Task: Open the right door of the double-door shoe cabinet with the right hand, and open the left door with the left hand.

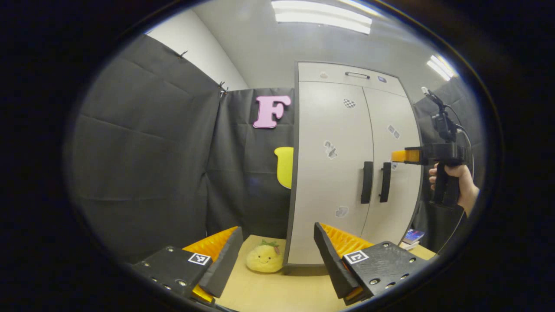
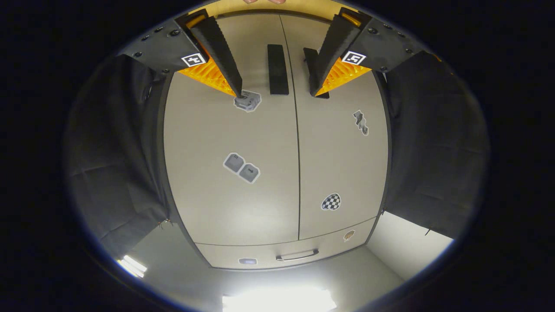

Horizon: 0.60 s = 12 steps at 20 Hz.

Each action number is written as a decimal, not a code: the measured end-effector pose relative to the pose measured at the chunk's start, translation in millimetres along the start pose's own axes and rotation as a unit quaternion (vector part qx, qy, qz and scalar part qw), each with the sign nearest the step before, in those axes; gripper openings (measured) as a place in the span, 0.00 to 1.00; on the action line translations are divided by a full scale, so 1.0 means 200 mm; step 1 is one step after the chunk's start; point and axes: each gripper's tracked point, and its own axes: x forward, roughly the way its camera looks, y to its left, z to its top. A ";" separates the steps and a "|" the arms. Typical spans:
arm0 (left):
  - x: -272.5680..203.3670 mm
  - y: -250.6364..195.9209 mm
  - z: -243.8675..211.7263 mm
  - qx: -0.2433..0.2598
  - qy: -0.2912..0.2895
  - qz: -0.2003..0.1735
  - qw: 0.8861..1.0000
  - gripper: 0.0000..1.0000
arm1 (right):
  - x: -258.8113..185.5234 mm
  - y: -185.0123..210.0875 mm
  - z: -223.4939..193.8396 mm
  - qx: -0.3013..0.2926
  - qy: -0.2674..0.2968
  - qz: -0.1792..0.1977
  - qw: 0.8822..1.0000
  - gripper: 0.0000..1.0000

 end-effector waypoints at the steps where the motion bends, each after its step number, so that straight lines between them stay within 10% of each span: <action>1: 0.01 0.01 -0.01 -0.004 0.003 0.003 1.000 0.94 | 0.04 0.00 -0.03 -0.003 0.006 -0.002 1.000 0.98; 12: 0.04 0.12 -0.08 -0.011 0.021 0.043 0.999 0.95 | 0.35 -0.01 -0.31 -0.027 0.062 -0.028 0.997 0.95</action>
